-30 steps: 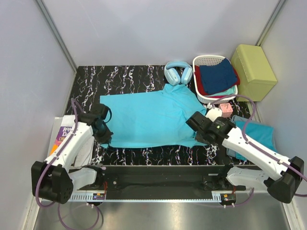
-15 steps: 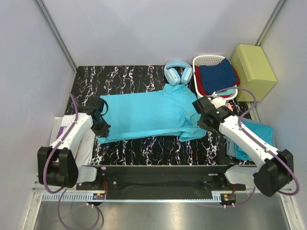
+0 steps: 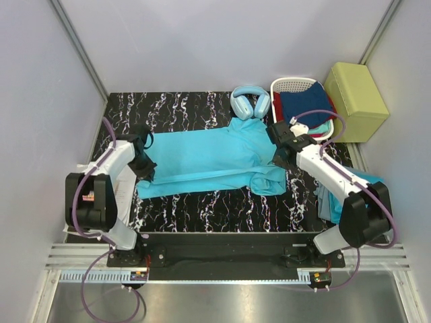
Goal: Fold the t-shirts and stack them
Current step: Fold the flattened tshirt in 1/3 of the way
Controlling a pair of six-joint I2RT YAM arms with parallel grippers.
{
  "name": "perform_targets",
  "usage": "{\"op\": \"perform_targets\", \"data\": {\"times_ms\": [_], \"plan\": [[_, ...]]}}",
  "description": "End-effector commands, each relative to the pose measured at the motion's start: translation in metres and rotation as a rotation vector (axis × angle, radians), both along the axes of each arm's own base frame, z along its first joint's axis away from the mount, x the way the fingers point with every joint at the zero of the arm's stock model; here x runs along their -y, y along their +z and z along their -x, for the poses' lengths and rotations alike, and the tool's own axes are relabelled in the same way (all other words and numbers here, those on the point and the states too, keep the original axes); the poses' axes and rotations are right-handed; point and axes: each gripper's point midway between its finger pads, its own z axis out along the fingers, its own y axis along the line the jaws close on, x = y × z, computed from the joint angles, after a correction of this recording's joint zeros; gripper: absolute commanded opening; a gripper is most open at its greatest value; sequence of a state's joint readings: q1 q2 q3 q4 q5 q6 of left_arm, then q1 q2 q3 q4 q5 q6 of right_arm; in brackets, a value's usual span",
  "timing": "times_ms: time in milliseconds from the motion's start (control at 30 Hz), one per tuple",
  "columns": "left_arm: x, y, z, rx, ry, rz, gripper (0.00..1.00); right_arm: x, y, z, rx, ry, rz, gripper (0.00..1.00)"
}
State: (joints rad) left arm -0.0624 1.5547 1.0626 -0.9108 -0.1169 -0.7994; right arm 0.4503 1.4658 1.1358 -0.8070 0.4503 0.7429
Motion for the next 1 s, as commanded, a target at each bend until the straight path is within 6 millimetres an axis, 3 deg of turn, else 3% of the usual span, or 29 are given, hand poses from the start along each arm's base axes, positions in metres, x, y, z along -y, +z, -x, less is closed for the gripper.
{"op": "perform_targets", "data": {"times_ms": [0, 367, 533, 667, 967], "plan": [[-0.021, 0.001, -0.030, 0.029, 0.008, -0.073, 0.00, 0.012, 0.009, -0.029, 0.045, -0.037, 0.038, 0.00], [-0.023, -0.022, -0.052, -0.033, -0.002, -0.074, 0.03, 0.004, -0.027, -0.057, -0.030, -0.059, 0.044, 0.00], [-0.028, -0.015, -0.055, -0.010, 0.000, -0.104, 0.03, 0.002, -0.036, -0.062, -0.041, -0.057, 0.048, 0.00], [-0.027, 0.005, -0.059, 0.053, -0.011, -0.126, 0.02, 0.001, -0.027, -0.062, -0.018, -0.058, 0.035, 0.00], [-0.006, 0.026, -0.069, 0.134, -0.085, -0.196, 0.04, 0.001, -0.028, -0.062, -0.015, -0.053, 0.037, 0.00]]}}
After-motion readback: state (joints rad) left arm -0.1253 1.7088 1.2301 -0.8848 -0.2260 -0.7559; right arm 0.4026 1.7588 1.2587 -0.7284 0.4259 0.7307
